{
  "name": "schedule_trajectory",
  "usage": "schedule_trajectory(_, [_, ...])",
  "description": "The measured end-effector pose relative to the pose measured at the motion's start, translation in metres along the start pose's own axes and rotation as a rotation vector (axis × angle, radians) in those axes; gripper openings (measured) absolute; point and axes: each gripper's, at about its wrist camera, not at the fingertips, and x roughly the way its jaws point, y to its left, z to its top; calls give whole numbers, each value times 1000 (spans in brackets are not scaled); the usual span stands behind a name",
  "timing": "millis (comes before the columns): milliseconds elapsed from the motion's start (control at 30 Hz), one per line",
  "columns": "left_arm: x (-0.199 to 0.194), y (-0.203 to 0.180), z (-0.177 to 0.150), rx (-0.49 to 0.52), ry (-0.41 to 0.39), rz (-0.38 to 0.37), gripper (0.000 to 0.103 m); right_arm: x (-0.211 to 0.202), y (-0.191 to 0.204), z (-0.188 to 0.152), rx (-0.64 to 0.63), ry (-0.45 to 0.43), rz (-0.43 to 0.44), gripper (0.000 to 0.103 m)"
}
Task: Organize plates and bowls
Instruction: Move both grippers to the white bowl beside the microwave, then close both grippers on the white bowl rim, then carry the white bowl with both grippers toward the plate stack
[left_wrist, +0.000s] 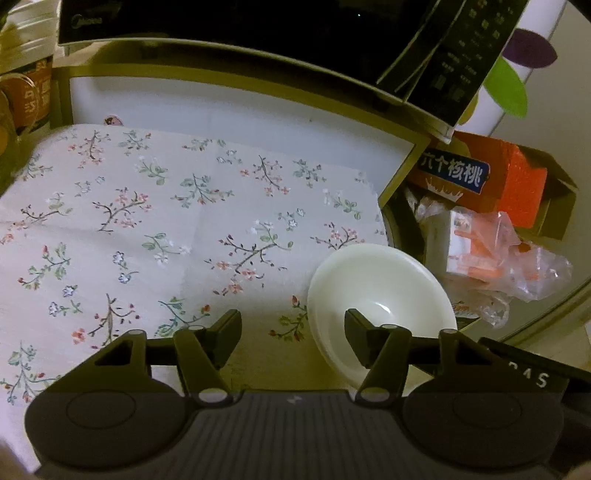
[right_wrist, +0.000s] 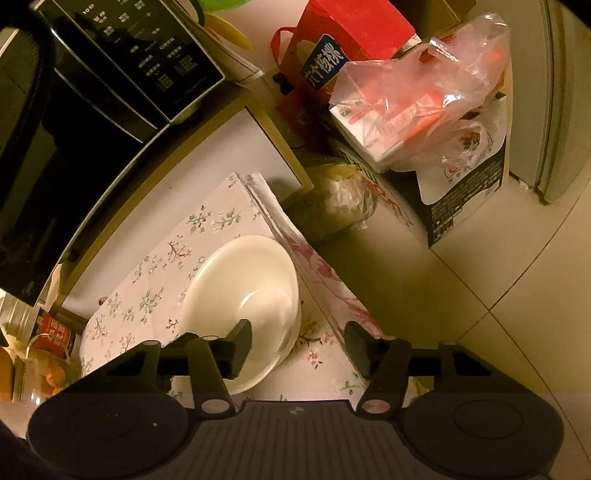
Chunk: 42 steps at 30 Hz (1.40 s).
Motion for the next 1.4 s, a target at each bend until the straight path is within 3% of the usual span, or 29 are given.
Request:
schedule_trajectory(67, [3,-1,0,11,-1,5,47,4,0,-1,-6,2,-6,41])
schedule_trajectory(300, [9,-5,2,31,4,-4,37,8,-4,-2,10,5,-4,16])
schedule_trajectory(367, [10,-7,1,50,8,-15,17,7,-4,-3,10,5,-4,7])
schedule_trajectory(467, [8,-8,0,51,13,-37,8,7,-3,-5,9,10,-4,5])
schedule_trajectory(867, [-49,12,-4,23,-15,-61,6,-28,22,-13,-47,31,38,5])
schedule_trajectory(1400, [-165,50,-41,-23,-68,-101,7,-135,66,-64,-245,44,103,7])
